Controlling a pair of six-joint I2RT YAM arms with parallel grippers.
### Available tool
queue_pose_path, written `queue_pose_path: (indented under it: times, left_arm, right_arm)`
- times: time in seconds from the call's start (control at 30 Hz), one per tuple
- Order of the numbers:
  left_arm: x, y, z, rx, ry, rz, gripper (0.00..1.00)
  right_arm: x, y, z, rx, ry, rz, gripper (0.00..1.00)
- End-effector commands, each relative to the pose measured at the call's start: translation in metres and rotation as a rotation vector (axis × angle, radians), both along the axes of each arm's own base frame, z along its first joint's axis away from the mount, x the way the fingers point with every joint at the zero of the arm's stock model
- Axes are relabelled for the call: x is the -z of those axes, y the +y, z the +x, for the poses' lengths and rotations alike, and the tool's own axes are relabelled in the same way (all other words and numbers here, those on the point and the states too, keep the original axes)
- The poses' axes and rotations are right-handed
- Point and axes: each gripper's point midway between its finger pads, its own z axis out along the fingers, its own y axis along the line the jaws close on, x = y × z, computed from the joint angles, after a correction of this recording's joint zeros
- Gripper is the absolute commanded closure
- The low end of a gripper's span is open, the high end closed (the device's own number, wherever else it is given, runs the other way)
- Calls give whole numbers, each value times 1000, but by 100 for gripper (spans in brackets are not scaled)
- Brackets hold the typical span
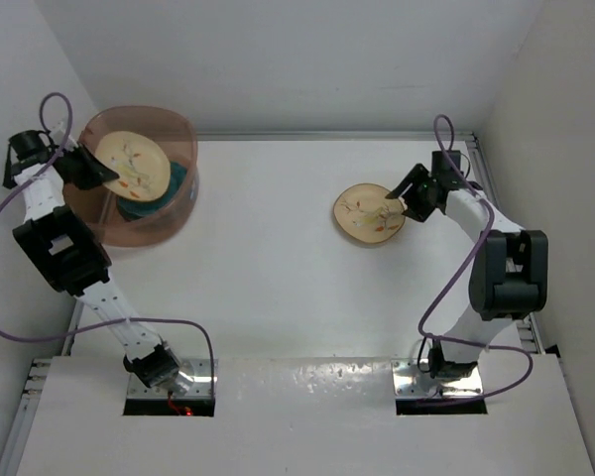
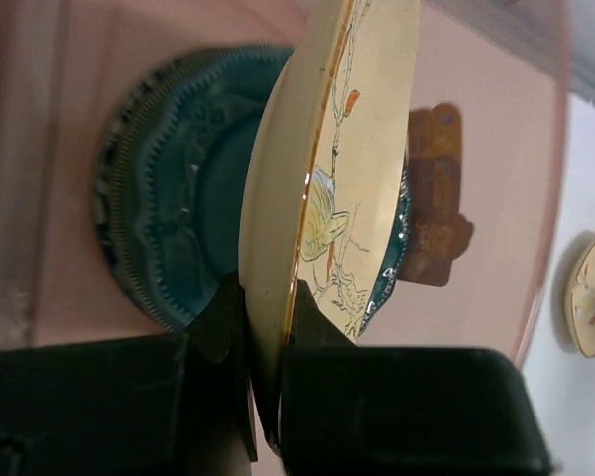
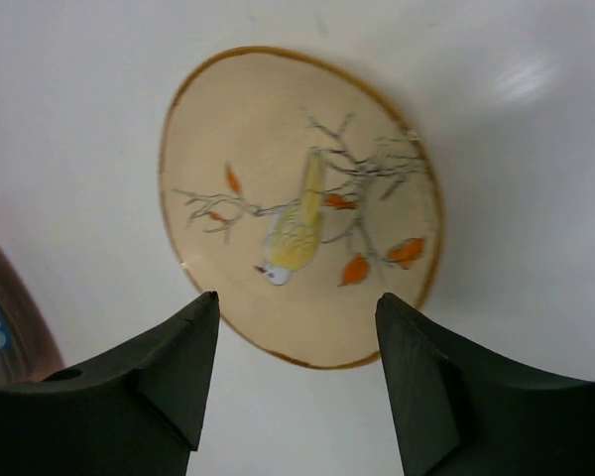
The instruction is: Place the plates into the plastic bin on the countertop
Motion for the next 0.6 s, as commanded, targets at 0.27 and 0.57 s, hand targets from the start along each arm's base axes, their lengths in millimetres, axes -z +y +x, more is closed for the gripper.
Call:
queue_pose_path:
  times: [0.27,0.57]
  left_arm:
    - [47,-13,14,46,44,-47,82]
    - [91,-7,-12,13,249,42,32]
  right_arm:
    - [79,-24,-28,30,162,70,30]
    - [109,-7,-15,25,146,187,45]
